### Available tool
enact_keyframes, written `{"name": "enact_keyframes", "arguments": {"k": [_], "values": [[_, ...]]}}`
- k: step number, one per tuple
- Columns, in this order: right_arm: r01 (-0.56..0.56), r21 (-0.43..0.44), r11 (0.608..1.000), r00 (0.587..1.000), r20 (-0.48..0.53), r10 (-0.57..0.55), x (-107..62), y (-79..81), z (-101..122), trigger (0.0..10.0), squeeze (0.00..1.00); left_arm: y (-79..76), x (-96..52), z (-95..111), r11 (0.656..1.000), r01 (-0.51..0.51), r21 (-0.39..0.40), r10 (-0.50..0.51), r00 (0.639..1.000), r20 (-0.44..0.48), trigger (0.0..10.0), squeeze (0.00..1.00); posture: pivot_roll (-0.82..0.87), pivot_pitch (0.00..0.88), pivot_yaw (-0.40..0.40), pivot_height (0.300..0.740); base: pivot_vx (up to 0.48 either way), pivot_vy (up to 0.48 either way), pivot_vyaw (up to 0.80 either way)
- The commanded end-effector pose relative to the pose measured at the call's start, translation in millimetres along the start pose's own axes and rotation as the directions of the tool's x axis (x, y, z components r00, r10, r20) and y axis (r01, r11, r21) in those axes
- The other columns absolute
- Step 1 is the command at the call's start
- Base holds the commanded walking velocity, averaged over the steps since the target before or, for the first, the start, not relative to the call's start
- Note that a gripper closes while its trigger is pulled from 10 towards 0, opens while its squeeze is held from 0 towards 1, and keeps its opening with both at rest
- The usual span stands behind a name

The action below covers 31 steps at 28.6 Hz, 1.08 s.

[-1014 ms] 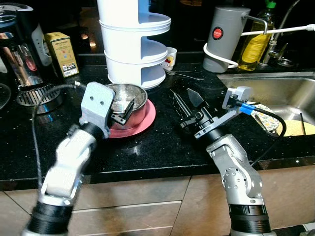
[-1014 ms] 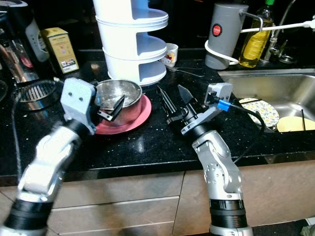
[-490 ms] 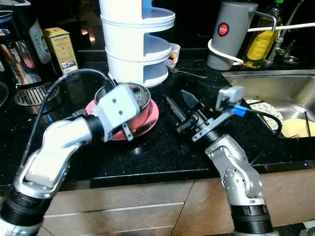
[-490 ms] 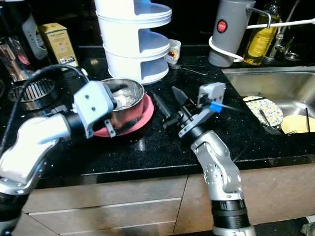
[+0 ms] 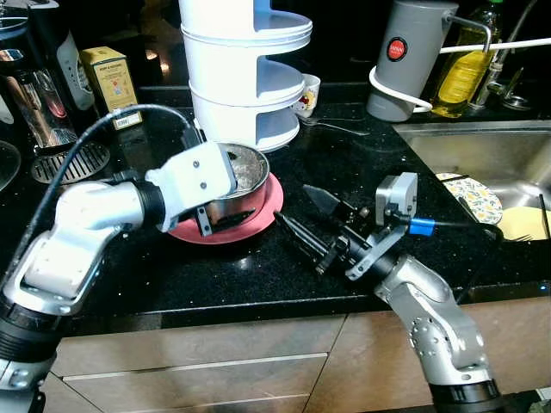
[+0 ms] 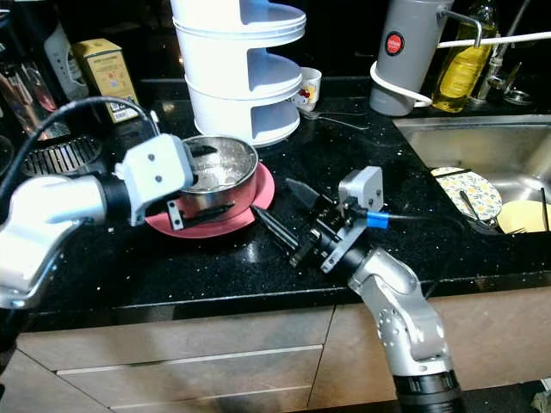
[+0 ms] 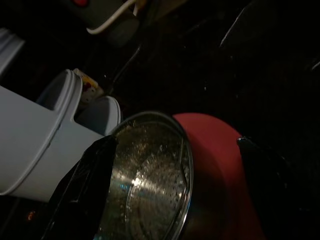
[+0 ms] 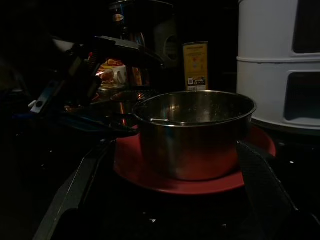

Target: Kitchen organization

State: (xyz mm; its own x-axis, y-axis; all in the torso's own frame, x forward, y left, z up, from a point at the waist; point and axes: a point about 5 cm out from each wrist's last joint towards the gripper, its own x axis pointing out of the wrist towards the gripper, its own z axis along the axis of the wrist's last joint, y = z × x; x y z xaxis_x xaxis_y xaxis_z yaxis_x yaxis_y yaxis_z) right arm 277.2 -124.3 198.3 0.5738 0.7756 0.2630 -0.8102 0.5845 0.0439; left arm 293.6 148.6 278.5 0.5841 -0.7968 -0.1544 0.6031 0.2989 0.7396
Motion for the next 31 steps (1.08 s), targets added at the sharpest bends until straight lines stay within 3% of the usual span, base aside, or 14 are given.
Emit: {"name": "enact_keyframes", "arguments": {"k": [1, 10, 16, 21, 31], "values": [[-0.049, 0.003, 0.999, 0.999, -0.02, 0.049, 1.0, 7.5, -1.4, 10.0, 0.0, 3.4, -4.0, -4.3, 1.0, 0.022, 0.009, -0.022, 0.999, -0.031, 10.0, 0.0, 0.02, 0.0, -0.008, 0.74, 0.0, 0.0, 0.0], [-0.144, 0.011, 0.99, 0.988, -0.057, 0.144, -3.4, 21.1, -3.8, 10.0, 0.0, 15.1, -13.4, -28.1, 0.998, 0.061, 0.01, -0.059, 0.99, -0.128, 10.0, 0.0, 0.01, 0.0, -0.002, 0.74, 0.0, 0.0, 0.0], [-0.165, 0.012, 0.986, 0.984, -0.064, 0.166, -6.2, 25.8, -2.3, 10.0, 0.0, 23.0, -13.0, -39.4, 0.998, 0.057, -0.024, -0.059, 0.99, -0.13, 10.0, 0.0, -0.01, 0.0, 0.004, 0.74, 0.0, 0.0, 0.0], [-0.151, 0.016, 0.988, 0.986, -0.072, 0.152, -11.3, 31.4, 0.3, 10.0, 0.0, 31.2, -5.9, -39.7, 0.993, 0.112, -0.038, -0.115, 0.989, -0.087, 10.0, 0.0, -0.03, 0.0, 0.013, 0.74, 0.0, 0.0, 0.0], [-0.12, 0.03, 0.992, 0.989, -0.087, 0.123, -19.9, 37.8, 2.9, 10.0, 0.0, 35.3, 2.0, -41.7, 0.975, 0.222, -0.032, -0.224, 0.971, -0.088, 10.0, 0.0, -0.06, 0.029, 0.023, 0.74, 0.0, 0.0, 0.0]]}}
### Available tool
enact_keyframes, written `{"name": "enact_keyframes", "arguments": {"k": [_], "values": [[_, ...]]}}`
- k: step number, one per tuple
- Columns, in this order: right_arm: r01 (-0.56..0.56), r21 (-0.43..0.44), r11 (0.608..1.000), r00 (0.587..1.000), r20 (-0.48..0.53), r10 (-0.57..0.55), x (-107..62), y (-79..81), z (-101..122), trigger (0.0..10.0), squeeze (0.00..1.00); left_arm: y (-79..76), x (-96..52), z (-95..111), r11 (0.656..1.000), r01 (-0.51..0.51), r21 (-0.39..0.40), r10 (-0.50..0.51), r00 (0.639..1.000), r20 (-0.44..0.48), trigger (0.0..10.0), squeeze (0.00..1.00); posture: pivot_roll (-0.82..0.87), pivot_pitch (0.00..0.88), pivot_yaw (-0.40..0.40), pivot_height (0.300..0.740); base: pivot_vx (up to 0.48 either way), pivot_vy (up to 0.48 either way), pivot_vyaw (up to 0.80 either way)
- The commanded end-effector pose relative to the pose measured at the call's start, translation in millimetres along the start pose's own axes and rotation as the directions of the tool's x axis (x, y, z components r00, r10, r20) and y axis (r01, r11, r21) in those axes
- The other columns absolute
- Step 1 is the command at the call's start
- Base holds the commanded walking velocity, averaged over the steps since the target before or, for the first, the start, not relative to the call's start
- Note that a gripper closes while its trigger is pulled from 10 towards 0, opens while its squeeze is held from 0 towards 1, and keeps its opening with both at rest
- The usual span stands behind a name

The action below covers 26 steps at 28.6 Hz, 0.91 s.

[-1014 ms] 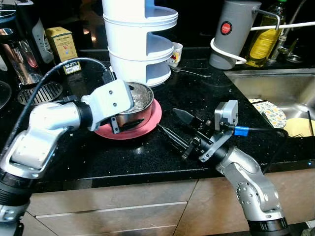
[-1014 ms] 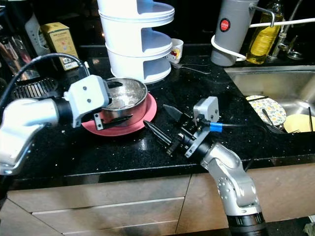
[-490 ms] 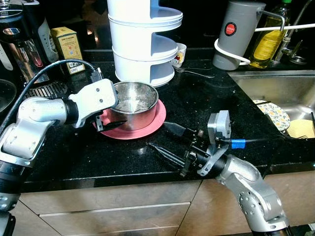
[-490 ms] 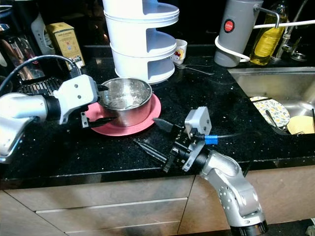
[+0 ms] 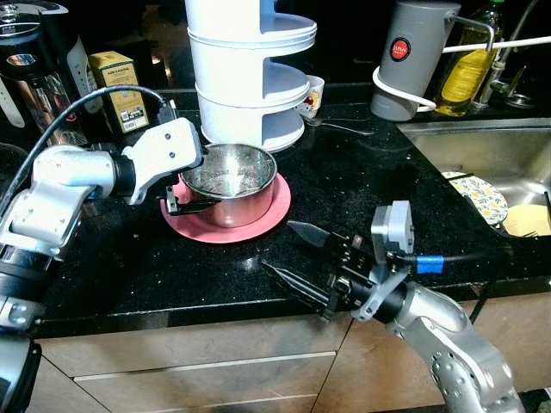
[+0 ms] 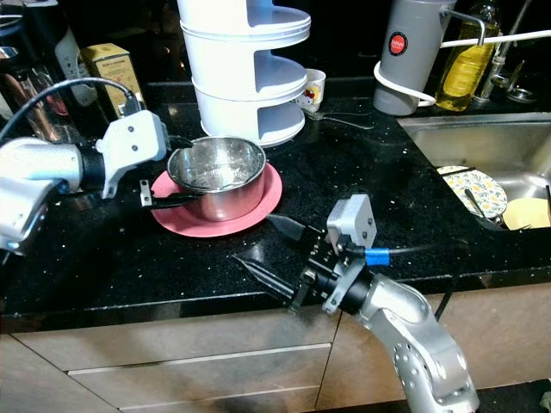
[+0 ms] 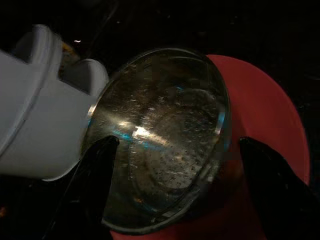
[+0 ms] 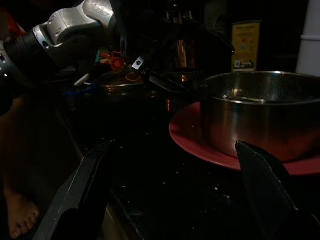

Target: Kitchen organization

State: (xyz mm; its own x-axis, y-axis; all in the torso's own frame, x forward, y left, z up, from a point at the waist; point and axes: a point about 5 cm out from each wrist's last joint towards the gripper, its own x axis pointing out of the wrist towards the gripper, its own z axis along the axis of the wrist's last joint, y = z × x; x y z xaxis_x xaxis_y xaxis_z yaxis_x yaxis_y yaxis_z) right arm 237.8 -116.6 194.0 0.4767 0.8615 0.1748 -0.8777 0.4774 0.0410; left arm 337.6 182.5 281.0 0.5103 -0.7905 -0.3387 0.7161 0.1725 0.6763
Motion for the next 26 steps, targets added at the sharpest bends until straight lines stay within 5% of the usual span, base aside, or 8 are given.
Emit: {"name": "enact_keyframes", "arguments": {"k": [1, 11, 12, 13, 16, 18, 22, 26], "values": [[0.006, 0.0, 1.0, 1.0, 0.006, -0.006, -3.2, 2.7, 4.5, 10.0, 0.0, -2.7, 4.8, -2.1, 0.998, 0.058, 0.014, -0.058, 0.998, -0.013, 10.0, 0.0, -0.06, 0.032, 0.024, 0.74, 0.0, 0.0, 0.0], [0.029, 0.018, 0.999, 1.0, -0.008, -0.029, -10.4, 11.6, 7.8, 10.0, 0.0, 5.7, 18.1, -4.1, 0.996, 0.077, 0.033, -0.078, 0.997, 0.0, 10.0, 0.0, -0.09, 0.073, 0.029, 0.74, 0.0, 0.0, 0.0], [0.03, 0.019, 0.999, 1.0, -0.009, -0.03, -10.7, 12.3, 8.4, 10.0, 0.0, 4.7, 19.7, -5.1, 0.996, 0.09, 0.025, -0.09, 0.996, 0.005, 6.9, 0.0, -0.1, 0.074, 0.029, 0.74, 0.0, 0.0, 0.0], [0.031, 0.019, 0.999, 0.999, -0.011, -0.031, -10.7, 12.6, 8.9, 10.0, 0.0, 3.7, 21.0, -6.4, 0.995, 0.103, 0.017, -0.103, 0.995, 0.006, 5.6, 0.0, -0.1, 0.074, 0.029, 0.74, 0.0, 0.0, 0.0], [0.035, 0.019, 0.999, 0.999, -0.014, -0.035, -11.1, 12.9, 10.1, 10.0, 0.0, 0.9, 23.3, -10.2, 0.99, 0.139, -0.005, -0.139, 0.99, 0.007, 6.0, 0.0, -0.1, 0.077, 0.03, 0.74, 0.0, 0.0, 0.0], [0.04, 0.017, 0.999, 0.999, -0.017, -0.04, -11.4, 12.8, 10.6, 10.0, 0.0, -2.6, 23.8, -13.3, 0.985, 0.173, -0.025, -0.173, 0.985, 0.008, 4.9, 0.0, -0.1, 0.077, 0.03, 0.74, 0.0, 0.0, 0.0], [0.049, 0.017, 0.999, 0.999, -0.021, -0.049, -12.0, 12.8, 10.7, 10.0, 0.0, -6.9, 23.4, -19.5, 0.978, 0.203, -0.049, -0.203, 0.979, 0.003, 0.0, 0.0, -0.1, 0.076, 0.032, 0.74, 0.0, 0.0, 0.0], [0.057, 0.014, 0.998, 0.998, -0.023, -0.056, -11.6, 11.4, 10.8, 10.0, 0.0, -6.9, 21.8, -22.1, 0.976, 0.211, -0.059, -0.212, 0.977, 0.002, 0.0, 0.0, -0.1, 0.068, 0.031, 0.74, 0.0, 0.0, 0.0]]}}
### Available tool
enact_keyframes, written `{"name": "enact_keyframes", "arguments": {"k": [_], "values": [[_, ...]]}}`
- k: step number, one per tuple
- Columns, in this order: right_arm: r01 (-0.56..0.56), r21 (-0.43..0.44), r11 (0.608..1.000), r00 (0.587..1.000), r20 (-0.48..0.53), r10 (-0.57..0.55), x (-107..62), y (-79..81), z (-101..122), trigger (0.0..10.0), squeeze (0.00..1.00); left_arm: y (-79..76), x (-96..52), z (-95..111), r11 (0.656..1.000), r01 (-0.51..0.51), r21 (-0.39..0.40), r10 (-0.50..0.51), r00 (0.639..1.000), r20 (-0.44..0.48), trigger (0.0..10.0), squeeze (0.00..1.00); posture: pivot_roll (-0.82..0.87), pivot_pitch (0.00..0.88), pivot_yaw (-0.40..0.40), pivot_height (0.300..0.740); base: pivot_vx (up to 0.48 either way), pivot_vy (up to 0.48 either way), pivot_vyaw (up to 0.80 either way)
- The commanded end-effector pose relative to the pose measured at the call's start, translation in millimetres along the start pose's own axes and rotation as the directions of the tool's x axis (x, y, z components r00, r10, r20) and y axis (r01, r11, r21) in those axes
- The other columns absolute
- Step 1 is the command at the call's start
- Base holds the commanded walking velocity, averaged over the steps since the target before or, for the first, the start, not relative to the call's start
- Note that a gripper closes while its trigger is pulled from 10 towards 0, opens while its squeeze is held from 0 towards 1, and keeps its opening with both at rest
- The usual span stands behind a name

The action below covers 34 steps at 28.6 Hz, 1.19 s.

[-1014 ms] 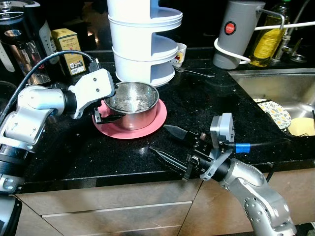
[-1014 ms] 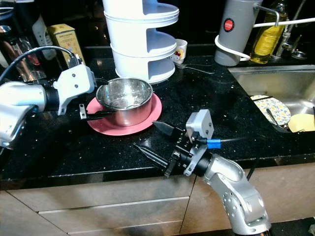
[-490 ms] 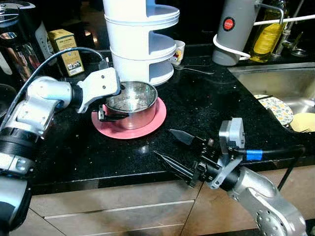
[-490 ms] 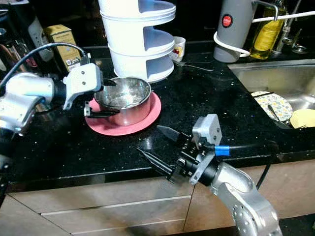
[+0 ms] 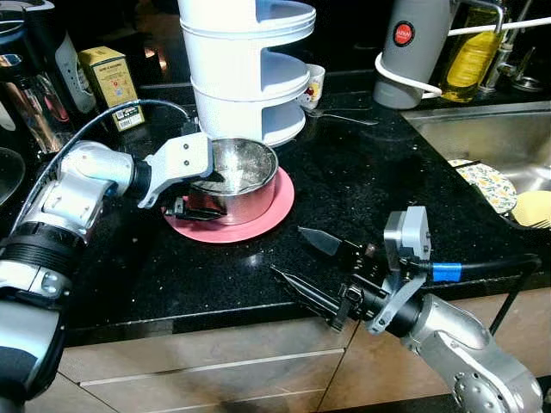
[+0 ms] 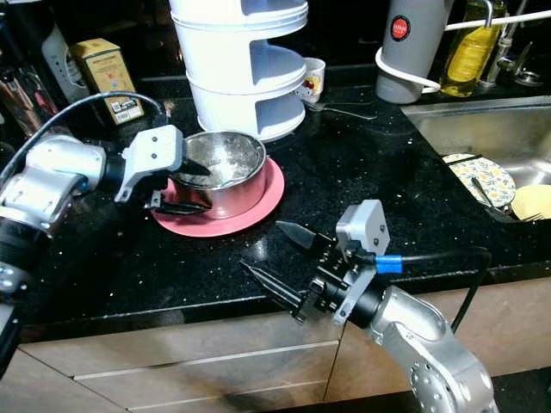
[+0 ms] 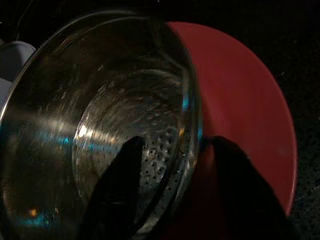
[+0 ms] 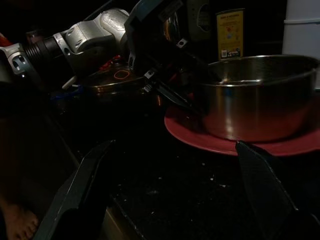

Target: Kitchen organization

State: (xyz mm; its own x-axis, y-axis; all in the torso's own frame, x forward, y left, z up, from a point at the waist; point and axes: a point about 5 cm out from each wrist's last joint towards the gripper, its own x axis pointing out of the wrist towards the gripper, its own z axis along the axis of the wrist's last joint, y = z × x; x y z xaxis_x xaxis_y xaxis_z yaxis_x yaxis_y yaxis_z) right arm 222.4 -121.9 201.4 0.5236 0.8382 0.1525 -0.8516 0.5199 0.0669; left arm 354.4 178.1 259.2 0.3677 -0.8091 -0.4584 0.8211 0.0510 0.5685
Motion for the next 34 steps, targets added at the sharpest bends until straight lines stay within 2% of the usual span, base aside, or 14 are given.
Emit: {"name": "enact_keyframes", "arguments": {"k": [1, 16, 23, 27, 28, 30, 31, 32, 33, 34], "values": [[0.004, -0.003, 1.0, 1.0, -0.002, -0.004, -0.8, -0.3, 1.7, 10.0, 0.0, -2.5, 2.4, -2.6, 1.0, 0.026, -0.011, -0.026, 1.0, 0.001, 0.0, 0.0, -0.1, 0.068, 0.031, 0.74, 0.0, 0.0, 0.0], [0.025, -0.024, 0.999, 1.0, -0.001, -0.025, 4.4, -8.4, 2.0, 10.0, 0.0, 2.7, -2.6, 5.1, 0.999, 0.039, -0.004, -0.039, 0.998, 0.049, 0.0, 0.0, -0.09, 0.02, 0.031, 0.74, 0.0, 0.0, 0.0], [0.036, -0.037, 0.999, 0.999, 0.006, -0.036, 6.8, -12.4, 1.9, 10.0, 0.0, 3.4, -6.0, 11.4, 1.0, 0.001, 0.001, -0.001, 0.995, 0.099, 0.0, 0.0, -0.08, 0.0, 0.027, 0.74, 0.0, 0.0, 0.0], [0.07, -0.045, 0.996, 0.997, 0.021, -0.069, 8.1, -18.1, 2.7, 10.0, 0.0, 6.0, -9.7, 17.9, 0.998, -0.064, 0.015, 0.061, 0.989, 0.134, 0.0, 0.0, -0.08, 0.0, 0.022, 0.74, 0.0, 0.0, 0.0], [0.095, -0.043, 0.994, 0.995, 0.032, -0.094, 9.0, -21.5, 3.0, 10.0, 0.0, 8.6, -12.0, 22.5, 0.993, -0.117, 0.025, 0.112, 0.983, 0.147, 0.0, 0.0, -0.07, 0.0, 0.023, 0.74, 0.0, 0.0, 0.0], [0.158, -0.036, 0.987, 0.986, 0.055, -0.156, 11.4, -29.6, 2.8, 10.0, 0.0, 15.9, -16.8, 29.8, 0.966, -0.26, 0.007, 0.254, 0.951, 0.175, 0.0, 0.0, -0.06, 0.0, 0.015, 0.74, 0.0, 0.0, 0.0], [0.158, -0.036, 0.987, 0.986, 0.055, -0.156, 11.4, -29.6, 2.8, 10.0, 0.0, 15.9, -16.8, 29.8, 0.966, -0.26, 0.007, 0.254, 0.951, 0.175, 0.0, 0.0, -0.06, 0.0, 0.015, 0.74, 0.0, 0.0, 0.0], [0.185, -0.029, 0.982, 0.981, 0.067, -0.183, 12.9, -33.3, 2.3, 10.0, 0.0, 18.5, -18.1, 31.3, 0.943, -0.331, -0.017, 0.329, 0.927, 0.177, 0.0, 0.0, -0.06, 0.0, 0.014, 0.74, 0.0, 0.0, 0.0], [0.211, -0.017, 0.977, 0.975, 0.079, -0.209, 15.5, -38.0, 0.5, 10.0, 0.0, 19.4, -15.2, 30.1, 0.902, -0.427, -0.064, 0.432, 0.887, 0.163, 0.0, 0.0, -0.05, 0.0, 0.01, 0.74, 0.0, 0.0, 0.0], [0.211, -0.017, 0.977, 0.975, 0.079, -0.209, 15.5, -38.0, 0.5, 10.0, 0.0, 19.4, -15.2, 30.1, 0.902, -0.427, -0.064, 0.432, 0.887, 0.163, 0.0, 0.0, -0.05, 0.0, 0.01, 0.74, 0.0, 0.0, 0.0]]}}
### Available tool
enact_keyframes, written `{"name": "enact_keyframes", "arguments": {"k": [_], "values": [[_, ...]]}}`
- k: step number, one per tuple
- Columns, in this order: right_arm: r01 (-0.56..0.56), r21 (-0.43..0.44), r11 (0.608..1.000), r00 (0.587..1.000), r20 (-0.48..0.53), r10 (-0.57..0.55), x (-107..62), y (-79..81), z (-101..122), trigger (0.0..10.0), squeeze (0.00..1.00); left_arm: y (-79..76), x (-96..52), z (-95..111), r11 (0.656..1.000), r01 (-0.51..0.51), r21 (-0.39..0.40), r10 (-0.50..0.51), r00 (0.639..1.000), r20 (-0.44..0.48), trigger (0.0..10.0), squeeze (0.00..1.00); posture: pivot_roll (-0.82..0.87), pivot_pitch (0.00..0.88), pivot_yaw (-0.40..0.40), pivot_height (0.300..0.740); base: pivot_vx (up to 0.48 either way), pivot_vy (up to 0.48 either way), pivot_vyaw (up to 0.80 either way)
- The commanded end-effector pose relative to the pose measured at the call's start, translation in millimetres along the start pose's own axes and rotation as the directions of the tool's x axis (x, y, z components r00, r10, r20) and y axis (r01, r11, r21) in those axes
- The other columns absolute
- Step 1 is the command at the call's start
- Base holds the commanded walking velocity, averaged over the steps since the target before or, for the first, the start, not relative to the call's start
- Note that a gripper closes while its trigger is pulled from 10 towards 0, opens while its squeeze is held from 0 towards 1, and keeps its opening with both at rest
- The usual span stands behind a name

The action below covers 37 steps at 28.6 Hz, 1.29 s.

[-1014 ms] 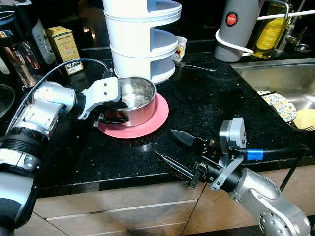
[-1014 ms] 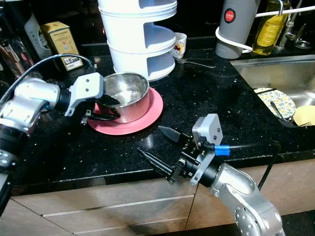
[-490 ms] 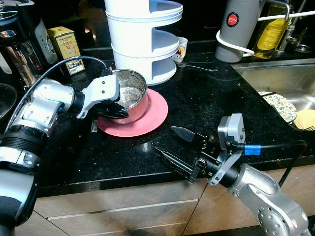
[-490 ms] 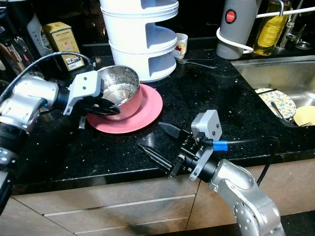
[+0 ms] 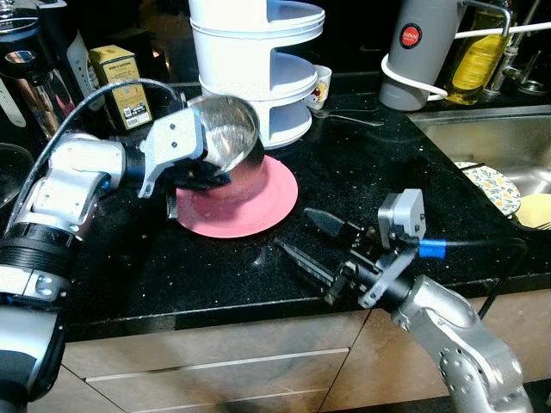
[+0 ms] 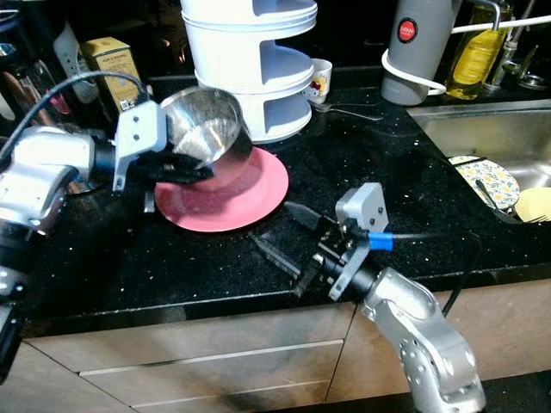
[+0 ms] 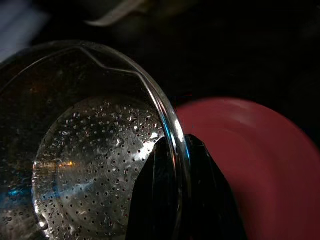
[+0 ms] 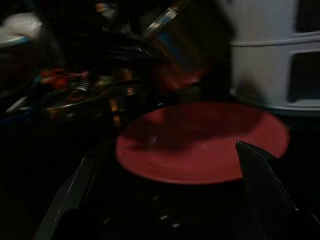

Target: Kitchen organization

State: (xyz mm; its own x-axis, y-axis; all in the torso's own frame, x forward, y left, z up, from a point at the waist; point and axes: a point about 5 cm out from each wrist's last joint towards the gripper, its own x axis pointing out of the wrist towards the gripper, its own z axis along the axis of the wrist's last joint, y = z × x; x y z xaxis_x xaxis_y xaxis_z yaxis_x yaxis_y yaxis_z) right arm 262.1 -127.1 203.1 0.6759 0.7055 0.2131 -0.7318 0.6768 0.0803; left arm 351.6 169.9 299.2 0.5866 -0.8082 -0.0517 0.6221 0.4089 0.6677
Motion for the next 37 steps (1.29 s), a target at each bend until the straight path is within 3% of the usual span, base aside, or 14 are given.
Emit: {"name": "enact_keyframes", "arguments": {"k": [1, 2, 3, 4, 11, 18, 28, 37], "values": [[0.02, 0.001, 1.0, 1.0, 0.004, -0.02, 0.3, -2.9, -2.0, 10.0, 0.0, -0.8, -1.5, -3.7, 0.998, -0.056, -0.016, 0.055, 0.998, -0.023, 0.0, 0.0, -0.05, 0.0, 0.01, 0.74, 0.0, 0.0, 0.0], [0.023, 0.004, 1.0, 1.0, 0.004, -0.023, 1.5, -3.8, -3.7, 10.0, 0.0, -4.8, 0.6, -4.7, 0.997, -0.076, -0.018, 0.076, 0.997, -0.027, 3.1, 0.0, -0.04, 0.0, 0.01, 0.74, 0.0, 0.0, 0.0], [0.024, 0.008, 1.0, 1.0, 0.003, -0.024, 3.7, -4.4, -6.0, 10.0, 0.0, -13.4, 3.0, -5.3, 0.995, -0.095, -0.036, 0.094, 0.995, -0.029, 3.9, 0.0, -0.04, 0.0, 0.011, 0.74, 0.0, 0.0, 0.0], [0.024, 0.01, 1.0, 1.0, 0.002, -0.024, 4.6, -4.6, -7.2, 10.0, 0.0, -17.0, 3.7, -6.9, 0.993, -0.113, -0.043, 0.111, 0.993, -0.04, 10.0, 0.0, -0.03, 0.0, 0.014, 0.74, 0.0, 0.0, 0.0], [0.031, 0.03, 0.999, 0.999, 0.01, -0.031, 8.5, -4.7, -11.9, 10.0, 0.0, -39.6, 5.3, -14.7, 0.981, -0.191, -0.023, 0.186, 0.974, -0.126, 10.0, 0.0, 0.0, 0.0, 0.024, 0.74, 0.0, 0.0, 0.0], [0.034, 0.043, 0.998, 0.999, 0.024, -0.035, 9.8, -5.2, -13.4, 10.0, 0.0, -42.8, 0.5, -14.7, 0.973, -0.23, -0.019, 0.224, 0.961, -0.164, 10.0, 0.0, 0.01, 0.0, 0.025, 0.74, 0.0, -0.19, 0.0], [0.046, 0.043, 0.998, 0.996, 0.075, -0.049, 16.9, -12.0, -5.5, 10.0, 0.0, -45.1, 9.9, 4.3, 0.962, -0.27, -0.048, 0.263, 0.957, -0.12, 10.0, 0.0, 0.03, 0.0, 0.005, 0.74, 0.0, -0.335, 0.0], [0.045, 0.059, 0.997, 0.987, 0.151, -0.053, 21.4, -15.5, 8.4, 10.0, 0.0, -43.2, 8.8, 11.4, 0.958, -0.282, -0.058, 0.275, 0.955, -0.109, 10.0, 0.0, 0.03, 0.0, 0.005, 0.74, 0.0, -0.344, 0.0]]}}
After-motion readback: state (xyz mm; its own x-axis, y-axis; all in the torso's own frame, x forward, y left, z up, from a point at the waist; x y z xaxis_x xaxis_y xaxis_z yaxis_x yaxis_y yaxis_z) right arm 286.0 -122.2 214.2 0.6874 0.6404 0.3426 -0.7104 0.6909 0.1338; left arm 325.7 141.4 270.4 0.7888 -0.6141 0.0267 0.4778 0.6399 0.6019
